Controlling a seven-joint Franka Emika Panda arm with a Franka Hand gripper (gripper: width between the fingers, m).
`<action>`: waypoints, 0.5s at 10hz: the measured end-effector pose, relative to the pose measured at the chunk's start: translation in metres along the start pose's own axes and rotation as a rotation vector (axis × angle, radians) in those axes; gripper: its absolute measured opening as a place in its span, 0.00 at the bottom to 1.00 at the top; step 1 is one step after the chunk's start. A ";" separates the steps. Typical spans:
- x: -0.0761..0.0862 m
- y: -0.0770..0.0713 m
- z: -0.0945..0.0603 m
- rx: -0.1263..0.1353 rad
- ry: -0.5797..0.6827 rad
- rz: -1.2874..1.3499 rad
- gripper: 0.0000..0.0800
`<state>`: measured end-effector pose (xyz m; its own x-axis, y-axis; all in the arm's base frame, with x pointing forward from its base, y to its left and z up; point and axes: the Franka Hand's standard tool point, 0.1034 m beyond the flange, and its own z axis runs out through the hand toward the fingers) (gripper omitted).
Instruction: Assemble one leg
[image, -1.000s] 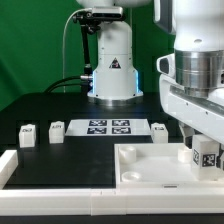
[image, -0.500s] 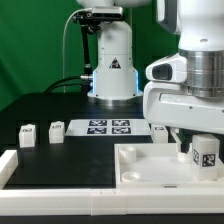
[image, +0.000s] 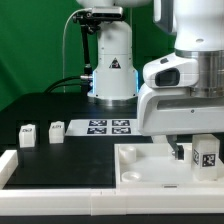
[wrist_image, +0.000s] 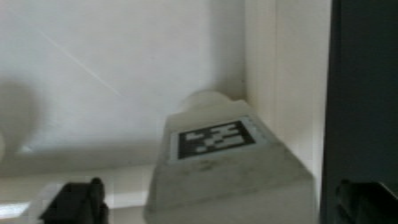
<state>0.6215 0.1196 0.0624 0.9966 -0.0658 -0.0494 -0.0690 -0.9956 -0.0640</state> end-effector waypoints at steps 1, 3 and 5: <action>0.000 0.000 0.000 0.000 0.000 0.000 0.81; 0.000 0.001 0.000 0.000 0.000 0.000 0.81; 0.000 0.001 0.000 0.000 0.000 0.000 0.43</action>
Offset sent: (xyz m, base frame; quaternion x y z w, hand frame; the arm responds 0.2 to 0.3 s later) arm 0.0000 0.0000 0.0000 0.0000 0.0000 0.0000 1.0000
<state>0.6215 0.1190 0.0621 0.9966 -0.0658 -0.0498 -0.0690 -0.9956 -0.0636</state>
